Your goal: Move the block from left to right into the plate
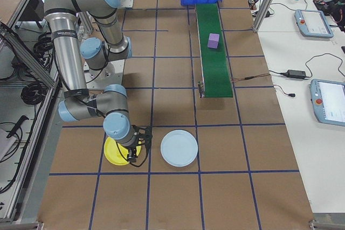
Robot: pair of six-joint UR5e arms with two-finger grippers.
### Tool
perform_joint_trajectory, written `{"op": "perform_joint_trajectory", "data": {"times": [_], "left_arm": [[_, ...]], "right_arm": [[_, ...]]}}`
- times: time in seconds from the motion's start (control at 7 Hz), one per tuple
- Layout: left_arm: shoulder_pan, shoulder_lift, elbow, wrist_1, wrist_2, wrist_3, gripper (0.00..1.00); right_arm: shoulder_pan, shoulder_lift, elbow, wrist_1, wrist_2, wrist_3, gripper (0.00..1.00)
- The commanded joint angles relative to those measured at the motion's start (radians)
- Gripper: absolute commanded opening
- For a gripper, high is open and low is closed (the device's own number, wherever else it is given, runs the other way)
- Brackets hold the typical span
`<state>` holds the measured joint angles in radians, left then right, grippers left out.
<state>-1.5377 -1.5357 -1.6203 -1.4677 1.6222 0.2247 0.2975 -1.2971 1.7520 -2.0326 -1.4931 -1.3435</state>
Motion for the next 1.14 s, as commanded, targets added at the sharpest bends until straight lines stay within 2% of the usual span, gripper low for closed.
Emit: {"op": "perform_joint_trajectory", "data": {"times": [0.0, 0.29, 1.0], "left_arm": [[0.004, 0.000, 0.002, 0.001, 0.005, 0.013, 1.00], [0.004, 0.002, 0.000, 0.000, 0.013, 0.012, 1.00], [0.010, 0.003, -0.004, 0.000, 0.001, 0.012, 1.00]], "right_arm": [[0.238, -0.008, -0.144, 0.052, 0.045, 0.177, 0.99], [0.438, -0.033, -0.178, 0.090, 0.065, 0.359, 0.98], [0.897, -0.037, -0.166, 0.088, 0.053, 0.944, 0.99]]}}
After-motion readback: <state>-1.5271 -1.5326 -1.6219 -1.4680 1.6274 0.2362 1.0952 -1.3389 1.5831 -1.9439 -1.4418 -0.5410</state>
